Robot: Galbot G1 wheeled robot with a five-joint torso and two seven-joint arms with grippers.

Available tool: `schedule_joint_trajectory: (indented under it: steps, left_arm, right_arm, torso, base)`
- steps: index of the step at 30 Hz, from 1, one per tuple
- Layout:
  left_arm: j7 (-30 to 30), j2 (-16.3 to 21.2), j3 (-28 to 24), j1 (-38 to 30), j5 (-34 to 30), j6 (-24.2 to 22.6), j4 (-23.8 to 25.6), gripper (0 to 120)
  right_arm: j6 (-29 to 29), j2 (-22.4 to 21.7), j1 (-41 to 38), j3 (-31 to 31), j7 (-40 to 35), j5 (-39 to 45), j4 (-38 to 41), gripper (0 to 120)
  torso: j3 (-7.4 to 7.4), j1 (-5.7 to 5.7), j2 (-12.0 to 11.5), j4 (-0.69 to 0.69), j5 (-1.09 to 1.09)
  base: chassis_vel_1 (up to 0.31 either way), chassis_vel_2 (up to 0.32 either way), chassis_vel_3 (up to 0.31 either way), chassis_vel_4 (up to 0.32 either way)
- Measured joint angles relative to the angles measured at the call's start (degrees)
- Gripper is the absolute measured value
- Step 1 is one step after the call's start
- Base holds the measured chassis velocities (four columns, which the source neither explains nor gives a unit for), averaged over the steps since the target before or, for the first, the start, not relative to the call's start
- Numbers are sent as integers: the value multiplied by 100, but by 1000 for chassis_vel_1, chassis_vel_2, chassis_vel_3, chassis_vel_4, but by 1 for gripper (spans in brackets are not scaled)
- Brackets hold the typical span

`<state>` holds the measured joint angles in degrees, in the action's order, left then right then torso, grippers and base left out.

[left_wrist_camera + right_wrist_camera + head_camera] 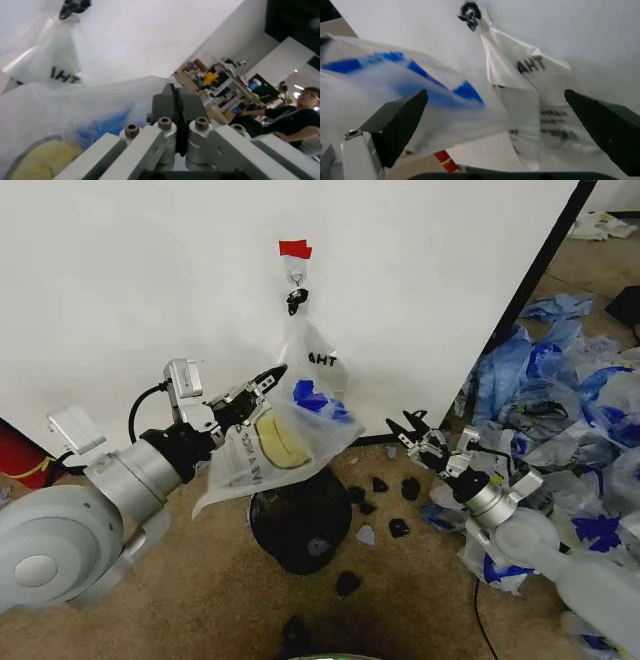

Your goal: Pick up the garbage bag from the wall and place it over the trash bin.

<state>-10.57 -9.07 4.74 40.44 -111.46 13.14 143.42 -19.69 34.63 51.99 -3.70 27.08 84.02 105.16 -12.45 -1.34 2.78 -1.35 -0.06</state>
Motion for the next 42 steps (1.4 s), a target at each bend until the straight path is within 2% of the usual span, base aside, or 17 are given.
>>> schedule_joint_trajectory:
  steps: [6, 18, 30, 42]
  left_arm:
    - [157, 73, -10, 60, 82, 14, -7, 0]
    - [402, 59, -61, 157, 260, 51, -15, 0]
    - [916, 140, -184, 272, 589, 111, -17, 0]
    - [1130, 138, -273, 279, 768, 106, -18, 0]
  right_arm:
    - [-64, 113, 92, 31, -65, -38, -90, 100]
    - [-101, -114, 118, 293, 112, 203, -80, 100]
    - [-48, 45, -46, 156, -51, 48, -123, 100]
    - [1, 138, -226, -165, -181, -196, -237, 100]
  torso:
    - [0, 0, 0, 0, 1]
    - [0, 0, 0, -1, 1]
    - [0, 0, 0, 0, 0]
    - [0, 0, 0, 0, 1]
  base:
    - [0, 0, 0, 0]
    - [0, 0, 0, 0]
    - [0, 0, 0, 0]
    - [0, 0, 0, 0]
